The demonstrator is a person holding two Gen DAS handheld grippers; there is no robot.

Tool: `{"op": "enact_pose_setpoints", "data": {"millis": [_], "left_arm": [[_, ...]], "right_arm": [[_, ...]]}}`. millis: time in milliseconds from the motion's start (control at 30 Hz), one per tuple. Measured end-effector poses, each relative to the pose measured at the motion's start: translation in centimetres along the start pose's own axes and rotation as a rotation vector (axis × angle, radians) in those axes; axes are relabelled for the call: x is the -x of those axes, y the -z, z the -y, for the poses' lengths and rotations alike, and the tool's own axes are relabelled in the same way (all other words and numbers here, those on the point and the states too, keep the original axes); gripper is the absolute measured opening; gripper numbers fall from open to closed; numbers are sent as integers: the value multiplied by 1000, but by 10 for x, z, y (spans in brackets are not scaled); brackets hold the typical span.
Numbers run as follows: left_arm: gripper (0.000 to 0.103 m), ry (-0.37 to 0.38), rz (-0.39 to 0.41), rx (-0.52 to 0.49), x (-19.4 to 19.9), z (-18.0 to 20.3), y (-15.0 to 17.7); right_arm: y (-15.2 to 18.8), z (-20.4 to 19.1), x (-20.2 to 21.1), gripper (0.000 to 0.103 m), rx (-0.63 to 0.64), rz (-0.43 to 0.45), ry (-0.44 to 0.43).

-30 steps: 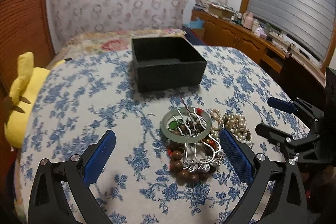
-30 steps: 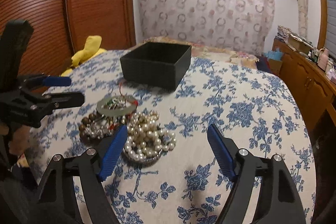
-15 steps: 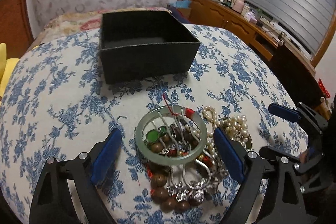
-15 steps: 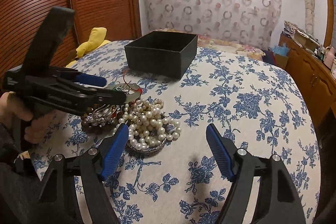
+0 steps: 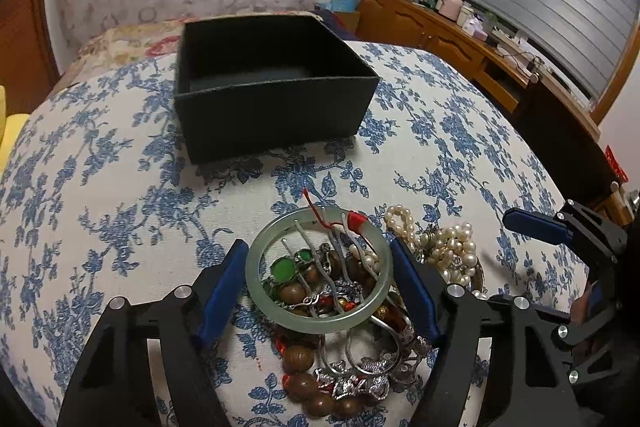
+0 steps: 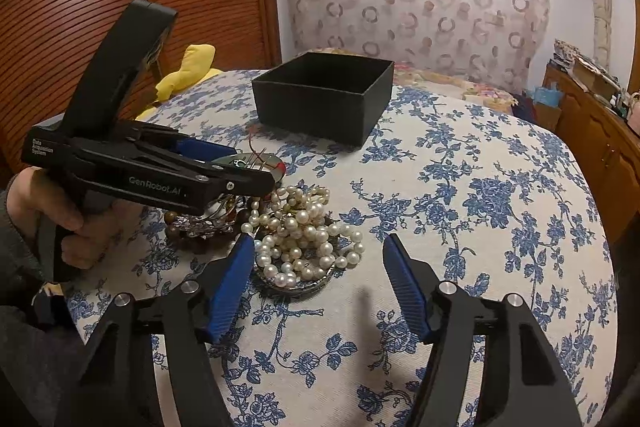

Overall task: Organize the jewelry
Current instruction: 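Grasp the green jade bangle with the left gripper while the right gripper grasps a pearl necklace, then carry the jade bangle and pearl necklace into the black box and release both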

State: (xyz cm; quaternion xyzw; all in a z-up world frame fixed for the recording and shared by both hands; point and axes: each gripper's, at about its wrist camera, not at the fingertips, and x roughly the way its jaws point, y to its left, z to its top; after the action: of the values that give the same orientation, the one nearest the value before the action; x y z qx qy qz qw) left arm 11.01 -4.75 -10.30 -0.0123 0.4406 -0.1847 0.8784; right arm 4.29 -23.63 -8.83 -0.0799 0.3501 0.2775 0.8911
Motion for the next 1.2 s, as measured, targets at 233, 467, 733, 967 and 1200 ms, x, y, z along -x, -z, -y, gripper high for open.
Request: {"op": "enact_pose_setpoints", "data": {"millis": [233, 467, 733, 967, 1200], "left_arm": [[69, -23, 67, 4, 21, 0, 2], [69, -27, 113, 16, 35, -1, 3], [69, -28, 137, 39, 39, -11, 3], [69, -35, 167, 54, 52, -17, 2], [69, -36, 175, 56, 56, -18, 1]], "right_arm": [[-12, -3, -9, 46, 13, -11, -44], [-19, -3, -18, 31, -3, -17, -68], [-18, 6, -22, 23, -34, -37, -79], [-17, 7, -20, 10, -36, -29, -89], [-23, 11, -9, 8, -21, 0, -67]]}}
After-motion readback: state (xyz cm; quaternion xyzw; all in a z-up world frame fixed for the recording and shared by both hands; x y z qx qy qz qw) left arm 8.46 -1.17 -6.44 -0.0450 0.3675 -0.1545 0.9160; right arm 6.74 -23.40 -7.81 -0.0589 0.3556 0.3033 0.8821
